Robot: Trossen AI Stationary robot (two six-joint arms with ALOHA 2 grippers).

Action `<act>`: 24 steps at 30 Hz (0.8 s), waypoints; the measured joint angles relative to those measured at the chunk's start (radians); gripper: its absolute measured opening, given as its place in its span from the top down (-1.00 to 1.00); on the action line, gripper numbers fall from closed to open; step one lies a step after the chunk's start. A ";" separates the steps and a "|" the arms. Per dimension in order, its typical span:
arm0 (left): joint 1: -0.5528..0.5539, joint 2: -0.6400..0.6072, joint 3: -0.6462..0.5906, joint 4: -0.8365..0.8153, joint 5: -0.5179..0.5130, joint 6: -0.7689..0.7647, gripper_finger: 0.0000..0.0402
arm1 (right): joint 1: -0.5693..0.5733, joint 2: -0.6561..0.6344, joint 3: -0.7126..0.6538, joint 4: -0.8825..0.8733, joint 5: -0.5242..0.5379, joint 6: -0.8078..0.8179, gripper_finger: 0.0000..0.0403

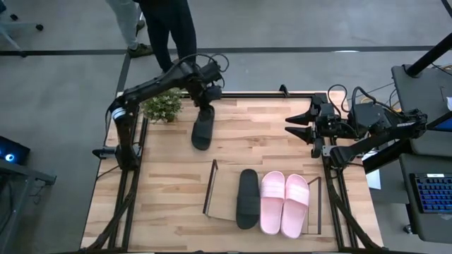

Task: Pick and place slides into the shelf
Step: Put the black slide on the shelf

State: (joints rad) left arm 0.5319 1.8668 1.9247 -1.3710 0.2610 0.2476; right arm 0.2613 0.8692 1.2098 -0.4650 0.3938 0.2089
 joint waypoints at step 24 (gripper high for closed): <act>0.022 0.202 0.008 -0.126 -0.037 -0.006 0.16 | 0.000 0.000 0.000 -0.002 0.000 0.010 0.32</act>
State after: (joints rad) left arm 0.5544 2.0688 1.9326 -1.4969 0.2241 0.2419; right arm 0.2615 0.8696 1.2098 -0.4667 0.3943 0.2193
